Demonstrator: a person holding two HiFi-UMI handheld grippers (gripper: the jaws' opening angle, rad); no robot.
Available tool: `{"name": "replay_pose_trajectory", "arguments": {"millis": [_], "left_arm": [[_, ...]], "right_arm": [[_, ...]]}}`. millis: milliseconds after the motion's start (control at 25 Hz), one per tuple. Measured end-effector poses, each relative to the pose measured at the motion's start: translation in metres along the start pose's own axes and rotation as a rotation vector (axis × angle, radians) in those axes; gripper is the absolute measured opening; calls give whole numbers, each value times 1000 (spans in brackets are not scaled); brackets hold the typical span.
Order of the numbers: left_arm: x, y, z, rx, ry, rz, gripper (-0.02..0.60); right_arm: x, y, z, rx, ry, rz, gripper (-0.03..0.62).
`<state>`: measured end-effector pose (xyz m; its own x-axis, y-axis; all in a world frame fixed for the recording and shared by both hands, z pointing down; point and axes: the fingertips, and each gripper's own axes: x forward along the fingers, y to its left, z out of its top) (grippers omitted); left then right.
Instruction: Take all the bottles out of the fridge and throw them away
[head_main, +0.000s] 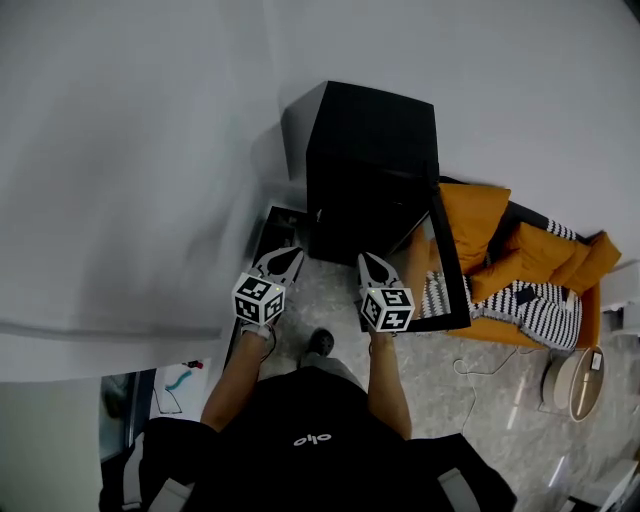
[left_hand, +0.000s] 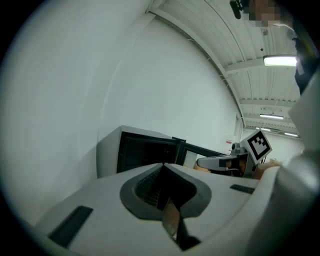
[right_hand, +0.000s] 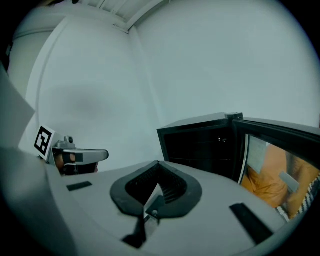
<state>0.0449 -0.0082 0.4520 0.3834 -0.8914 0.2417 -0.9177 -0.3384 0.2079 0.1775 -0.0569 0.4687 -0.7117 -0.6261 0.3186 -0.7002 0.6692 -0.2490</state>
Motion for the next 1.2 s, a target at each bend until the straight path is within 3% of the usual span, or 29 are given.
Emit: {"name": "replay_pose_trajectory", "arguments": {"millis": [320,680,920,1200], "left_arm": [[-98,-20,-16,-33,-58,97,5],[-184,-74,-47,-49,-104,149,5],[-213,-114,-53,-66,-137,147,5],[-214,-164,-60,-89,-139,106,5]], "right_arm": [[-59,69,-28,-63,29,84,9],[-130,133,-65,-131,46,171,9],[-182,148,-78,-173,55,185,9],[-239,146,-88,-195,72,188,9]]}}
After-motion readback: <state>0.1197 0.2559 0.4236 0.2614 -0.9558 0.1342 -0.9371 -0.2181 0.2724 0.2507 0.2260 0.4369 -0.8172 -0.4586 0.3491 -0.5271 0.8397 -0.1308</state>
